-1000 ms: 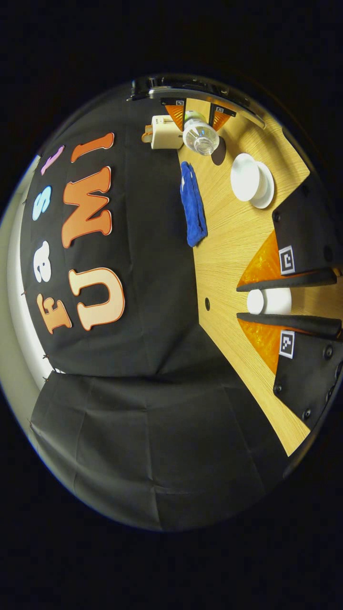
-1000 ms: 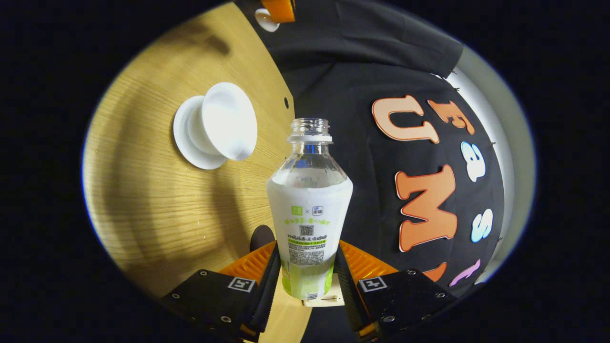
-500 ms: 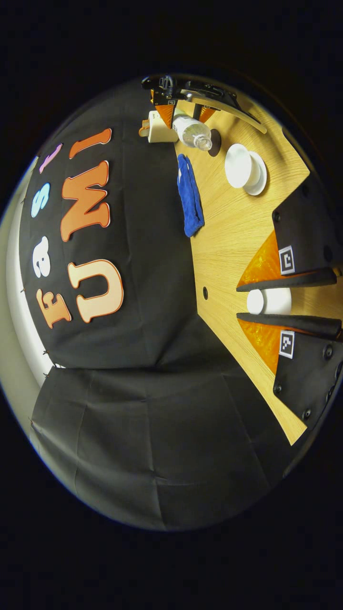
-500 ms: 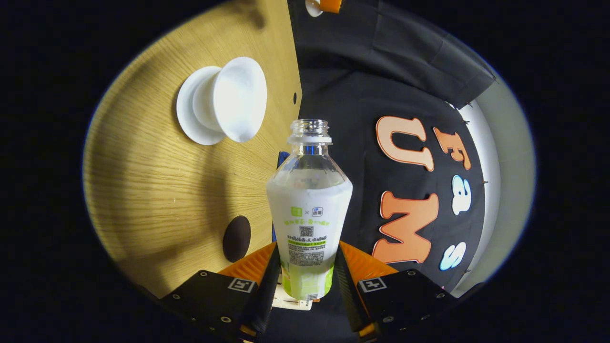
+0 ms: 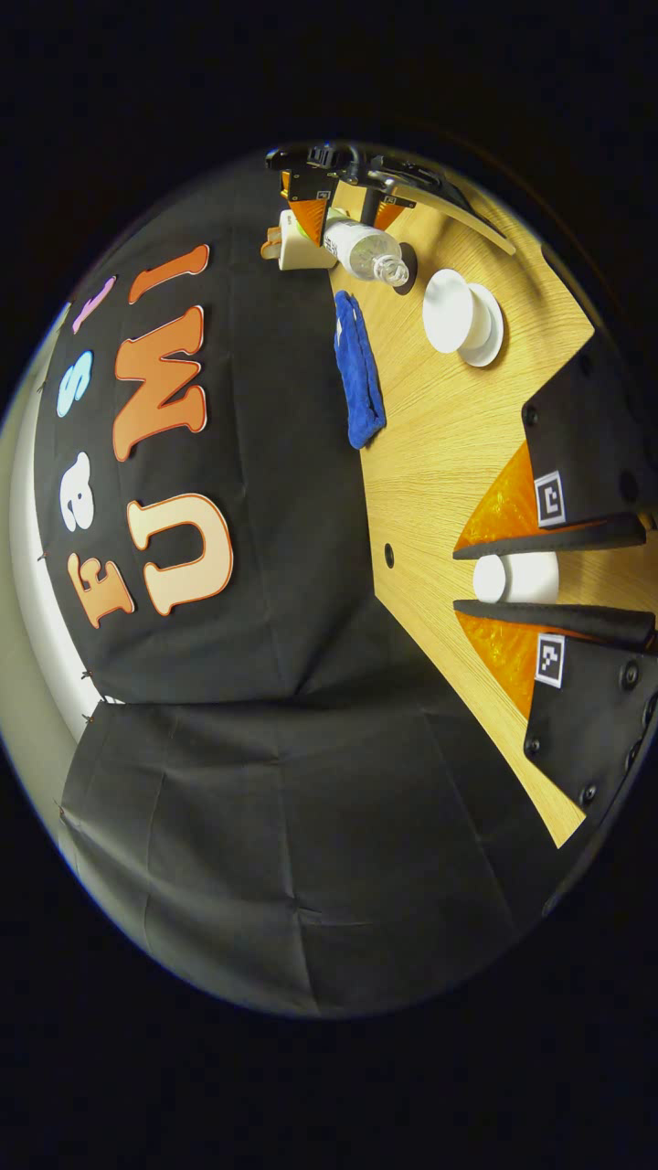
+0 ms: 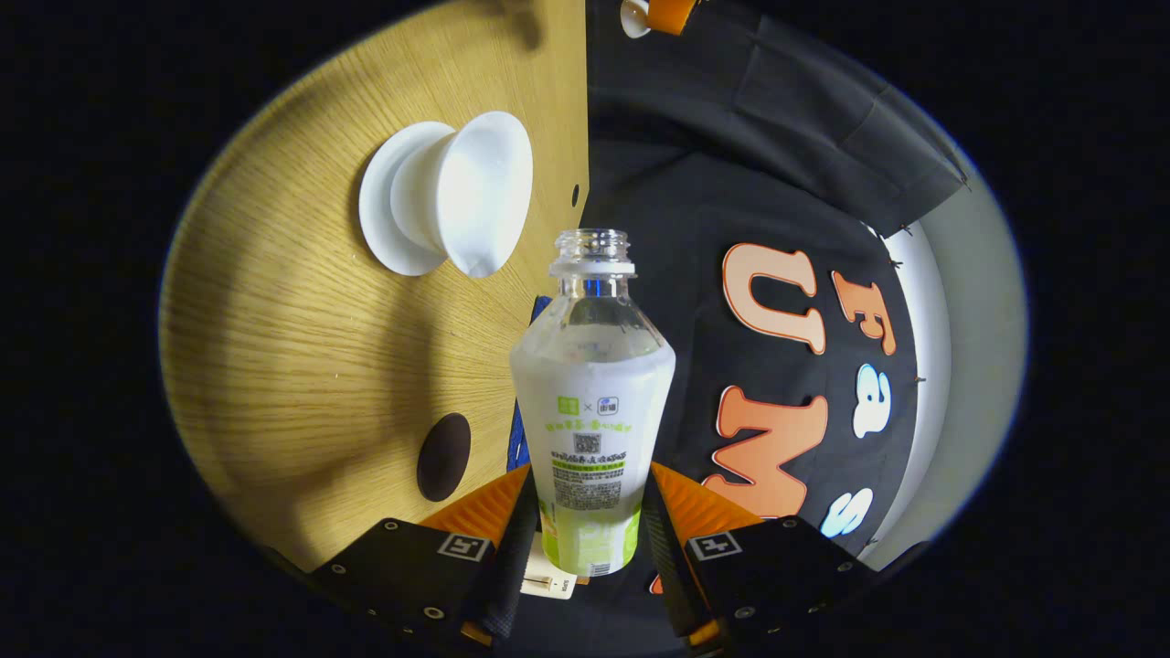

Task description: Open the teacup lid with one hand, grasp the water bottle and pour water into the teacup with the other hand; after pouring, place the water bottle on the coaster and then close the teacup lid.

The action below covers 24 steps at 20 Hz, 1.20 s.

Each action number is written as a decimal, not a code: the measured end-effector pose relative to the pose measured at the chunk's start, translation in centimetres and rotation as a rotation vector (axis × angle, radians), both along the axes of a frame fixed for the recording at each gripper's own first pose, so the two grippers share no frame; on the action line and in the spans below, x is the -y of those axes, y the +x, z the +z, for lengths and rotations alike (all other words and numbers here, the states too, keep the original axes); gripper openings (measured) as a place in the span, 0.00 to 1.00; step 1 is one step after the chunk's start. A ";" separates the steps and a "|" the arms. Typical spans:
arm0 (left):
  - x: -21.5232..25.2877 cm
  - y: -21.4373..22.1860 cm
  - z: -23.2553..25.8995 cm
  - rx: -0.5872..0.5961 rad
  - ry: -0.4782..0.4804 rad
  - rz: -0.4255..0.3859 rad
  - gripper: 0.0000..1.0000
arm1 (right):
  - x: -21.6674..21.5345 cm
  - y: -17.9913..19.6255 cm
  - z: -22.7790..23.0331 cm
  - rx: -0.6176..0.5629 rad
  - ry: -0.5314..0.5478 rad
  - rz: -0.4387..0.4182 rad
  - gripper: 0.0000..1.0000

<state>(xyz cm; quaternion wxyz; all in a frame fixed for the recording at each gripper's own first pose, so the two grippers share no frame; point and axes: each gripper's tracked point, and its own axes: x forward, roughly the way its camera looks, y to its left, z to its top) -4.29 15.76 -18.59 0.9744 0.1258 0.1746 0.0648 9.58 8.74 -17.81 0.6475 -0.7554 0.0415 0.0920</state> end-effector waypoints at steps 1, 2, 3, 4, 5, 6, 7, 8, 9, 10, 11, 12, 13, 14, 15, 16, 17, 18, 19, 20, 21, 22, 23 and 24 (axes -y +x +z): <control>-0.1 -0.1 0.1 0.003 0.001 0.002 0.29 | -0.1 0.0 0.2 0.008 -0.005 0.003 0.64; -0.2 -0.1 0.3 0.005 0.003 0.002 0.29 | 0.0 0.2 0.1 0.008 -0.006 0.007 0.64; -0.2 -0.1 0.4 0.007 0.003 0.002 0.29 | 0.0 0.2 0.1 0.008 -0.008 0.008 0.64; -0.2 -0.1 0.3 0.007 0.004 0.001 0.28 | -0.1 0.3 0.3 0.010 -0.013 0.014 0.64; -0.1 -0.1 0.3 0.008 0.002 0.001 0.29 | -0.2 0.4 0.4 0.015 -0.021 0.018 0.64; -0.1 -0.1 0.3 0.008 0.000 0.000 0.29 | -0.2 0.4 0.7 0.026 -0.026 0.022 0.64; -0.2 -0.2 0.3 0.007 -0.001 0.001 0.29 | -0.2 0.5 0.8 0.032 -0.027 0.020 0.64; -0.2 -0.2 0.3 0.005 0.001 0.002 0.29 | -0.2 0.4 1.0 0.032 -0.028 0.020 0.64; -0.4 -0.2 0.4 0.008 0.001 0.003 0.29 | -0.2 0.4 1.2 0.031 -0.028 0.022 0.64; -0.5 -0.2 0.5 0.008 0.002 0.002 0.28 | -0.2 0.3 1.4 0.030 -0.035 0.031 0.64; -0.6 -0.2 0.6 0.008 0.004 0.004 0.29 | -0.4 0.5 1.6 0.037 -0.045 0.035 0.64; -0.7 -0.3 0.6 0.009 0.002 0.005 0.29 | -0.4 0.6 1.9 0.040 -0.051 0.038 0.64; -0.7 -0.2 0.7 0.012 -0.001 0.007 0.29 | -0.4 0.6 2.0 0.039 -0.051 0.039 0.64; -0.9 -0.3 0.8 0.014 -0.003 0.008 0.29 | -0.4 0.8 2.0 0.041 -0.052 0.039 0.64; -1.0 -0.3 0.9 0.016 -0.002 0.011 0.28 | -0.5 0.8 2.1 0.043 -0.057 0.040 0.64; -1.2 -0.3 0.9 0.018 0.004 0.013 0.29 | -0.7 0.8 2.3 0.048 -0.064 0.046 0.64; -1.2 -0.3 1.0 0.017 0.006 0.012 0.29 | -0.9 0.8 2.5 0.049 -0.069 0.052 0.64; -1.3 -0.3 1.0 0.015 0.006 0.012 0.29 | -1.0 0.9 2.4 0.049 -0.072 0.057 0.64; -1.3 -0.3 1.2 0.016 0.005 0.013 0.29 | -1.1 0.8 2.6 0.049 -0.075 0.061 0.60; -1.4 -0.3 1.3 0.018 0.005 0.013 0.29 | -1.2 0.8 2.7 0.050 -0.077 0.064 0.64; -1.4 -0.3 1.4 0.022 0.005 0.014 0.29 | -1.2 0.8 2.6 0.047 -0.071 0.065 0.64; -1.5 -0.2 1.4 0.024 0.007 0.015 0.29 | -1.3 0.9 2.5 0.045 -0.071 0.065 0.64; -1.4 -0.2 1.5 0.025 0.005 0.013 0.29 | -1.3 0.9 2.7 0.049 -0.081 0.069 0.64; -1.2 -0.3 1.4 0.026 0.002 0.009 0.28 | -1.3 1.0 2.8 0.055 -0.092 0.073 0.64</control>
